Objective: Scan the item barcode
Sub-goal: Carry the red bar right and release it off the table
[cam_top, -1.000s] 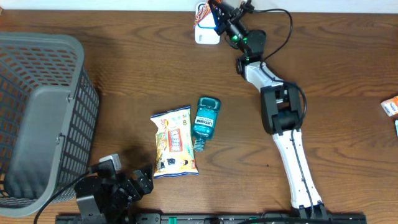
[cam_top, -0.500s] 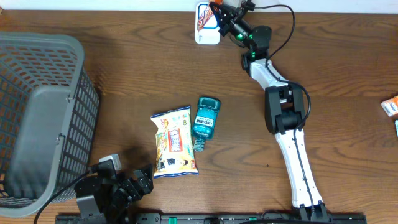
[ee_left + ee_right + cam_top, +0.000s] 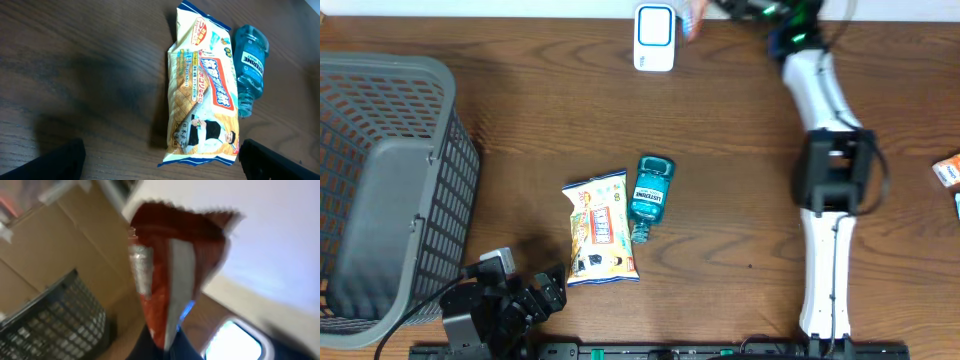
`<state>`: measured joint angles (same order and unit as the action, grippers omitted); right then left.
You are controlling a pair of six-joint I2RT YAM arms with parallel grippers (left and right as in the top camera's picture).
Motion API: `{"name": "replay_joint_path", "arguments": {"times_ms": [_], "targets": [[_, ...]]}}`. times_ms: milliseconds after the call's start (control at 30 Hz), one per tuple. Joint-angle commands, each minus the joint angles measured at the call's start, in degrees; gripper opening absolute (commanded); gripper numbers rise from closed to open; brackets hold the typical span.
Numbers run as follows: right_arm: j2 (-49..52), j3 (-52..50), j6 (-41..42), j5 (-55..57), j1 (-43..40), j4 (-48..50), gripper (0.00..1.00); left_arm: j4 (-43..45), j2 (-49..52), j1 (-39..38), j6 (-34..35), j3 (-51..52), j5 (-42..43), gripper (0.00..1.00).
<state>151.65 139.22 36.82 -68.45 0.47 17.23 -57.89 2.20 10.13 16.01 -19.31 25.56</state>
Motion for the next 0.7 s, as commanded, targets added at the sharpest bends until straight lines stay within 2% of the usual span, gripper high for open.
{"name": "replay_joint_path", "arguments": {"times_ms": [0, 67, 167, 233, 300, 367, 400, 467, 667], "targets": [[-4.37, 0.98, -14.75, -1.36, -5.07, -16.74, 0.01, -2.23, -0.09, 0.20, -0.96, 0.33, 0.59, 0.98], [-5.90, 0.98, -25.81, 5.55, -6.93, -32.92, 0.01, -2.23, -0.09, 0.20, -0.96, 0.33, 0.59, 0.98], [-8.37, 0.98, -43.21, 25.51, -8.66, -56.35, 0.01, -2.23, -0.09, 0.20, -0.96, 0.33, 0.59, 0.98], [-9.33, 0.98, -48.35, 37.86, -9.51, -65.37, 0.01, -2.23, -0.09, 0.20, -0.96, 0.33, 0.59, 0.98], [-9.70, 0.98, -49.77, 50.47, -10.75, -72.24, 0.01, -2.23, -0.09, 0.20, -0.96, 0.33, 0.59, 0.98], [-9.77, 0.96, -49.77, 61.70, -12.35, -76.72, 0.01, -2.23, -0.09, 0.20, -0.96, 0.33, 0.59, 0.98], [-9.55, 0.57, -49.77, 72.43, -14.34, -79.41, 0.01, -2.23, -0.09, 0.20, -0.96, 0.33, 0.59, 0.99], [-9.40, 0.26, -49.77, 81.35, -16.87, -80.08, 0.01, -2.23, -0.09, 0.20, -0.96, 0.33, 0.57, 0.98], [-9.35, 0.15, -52.37, 82.86, -25.46, -78.77, 0.01, -2.23, -0.09, 0.20, -0.96, 0.33, 0.59, 0.98]]}}
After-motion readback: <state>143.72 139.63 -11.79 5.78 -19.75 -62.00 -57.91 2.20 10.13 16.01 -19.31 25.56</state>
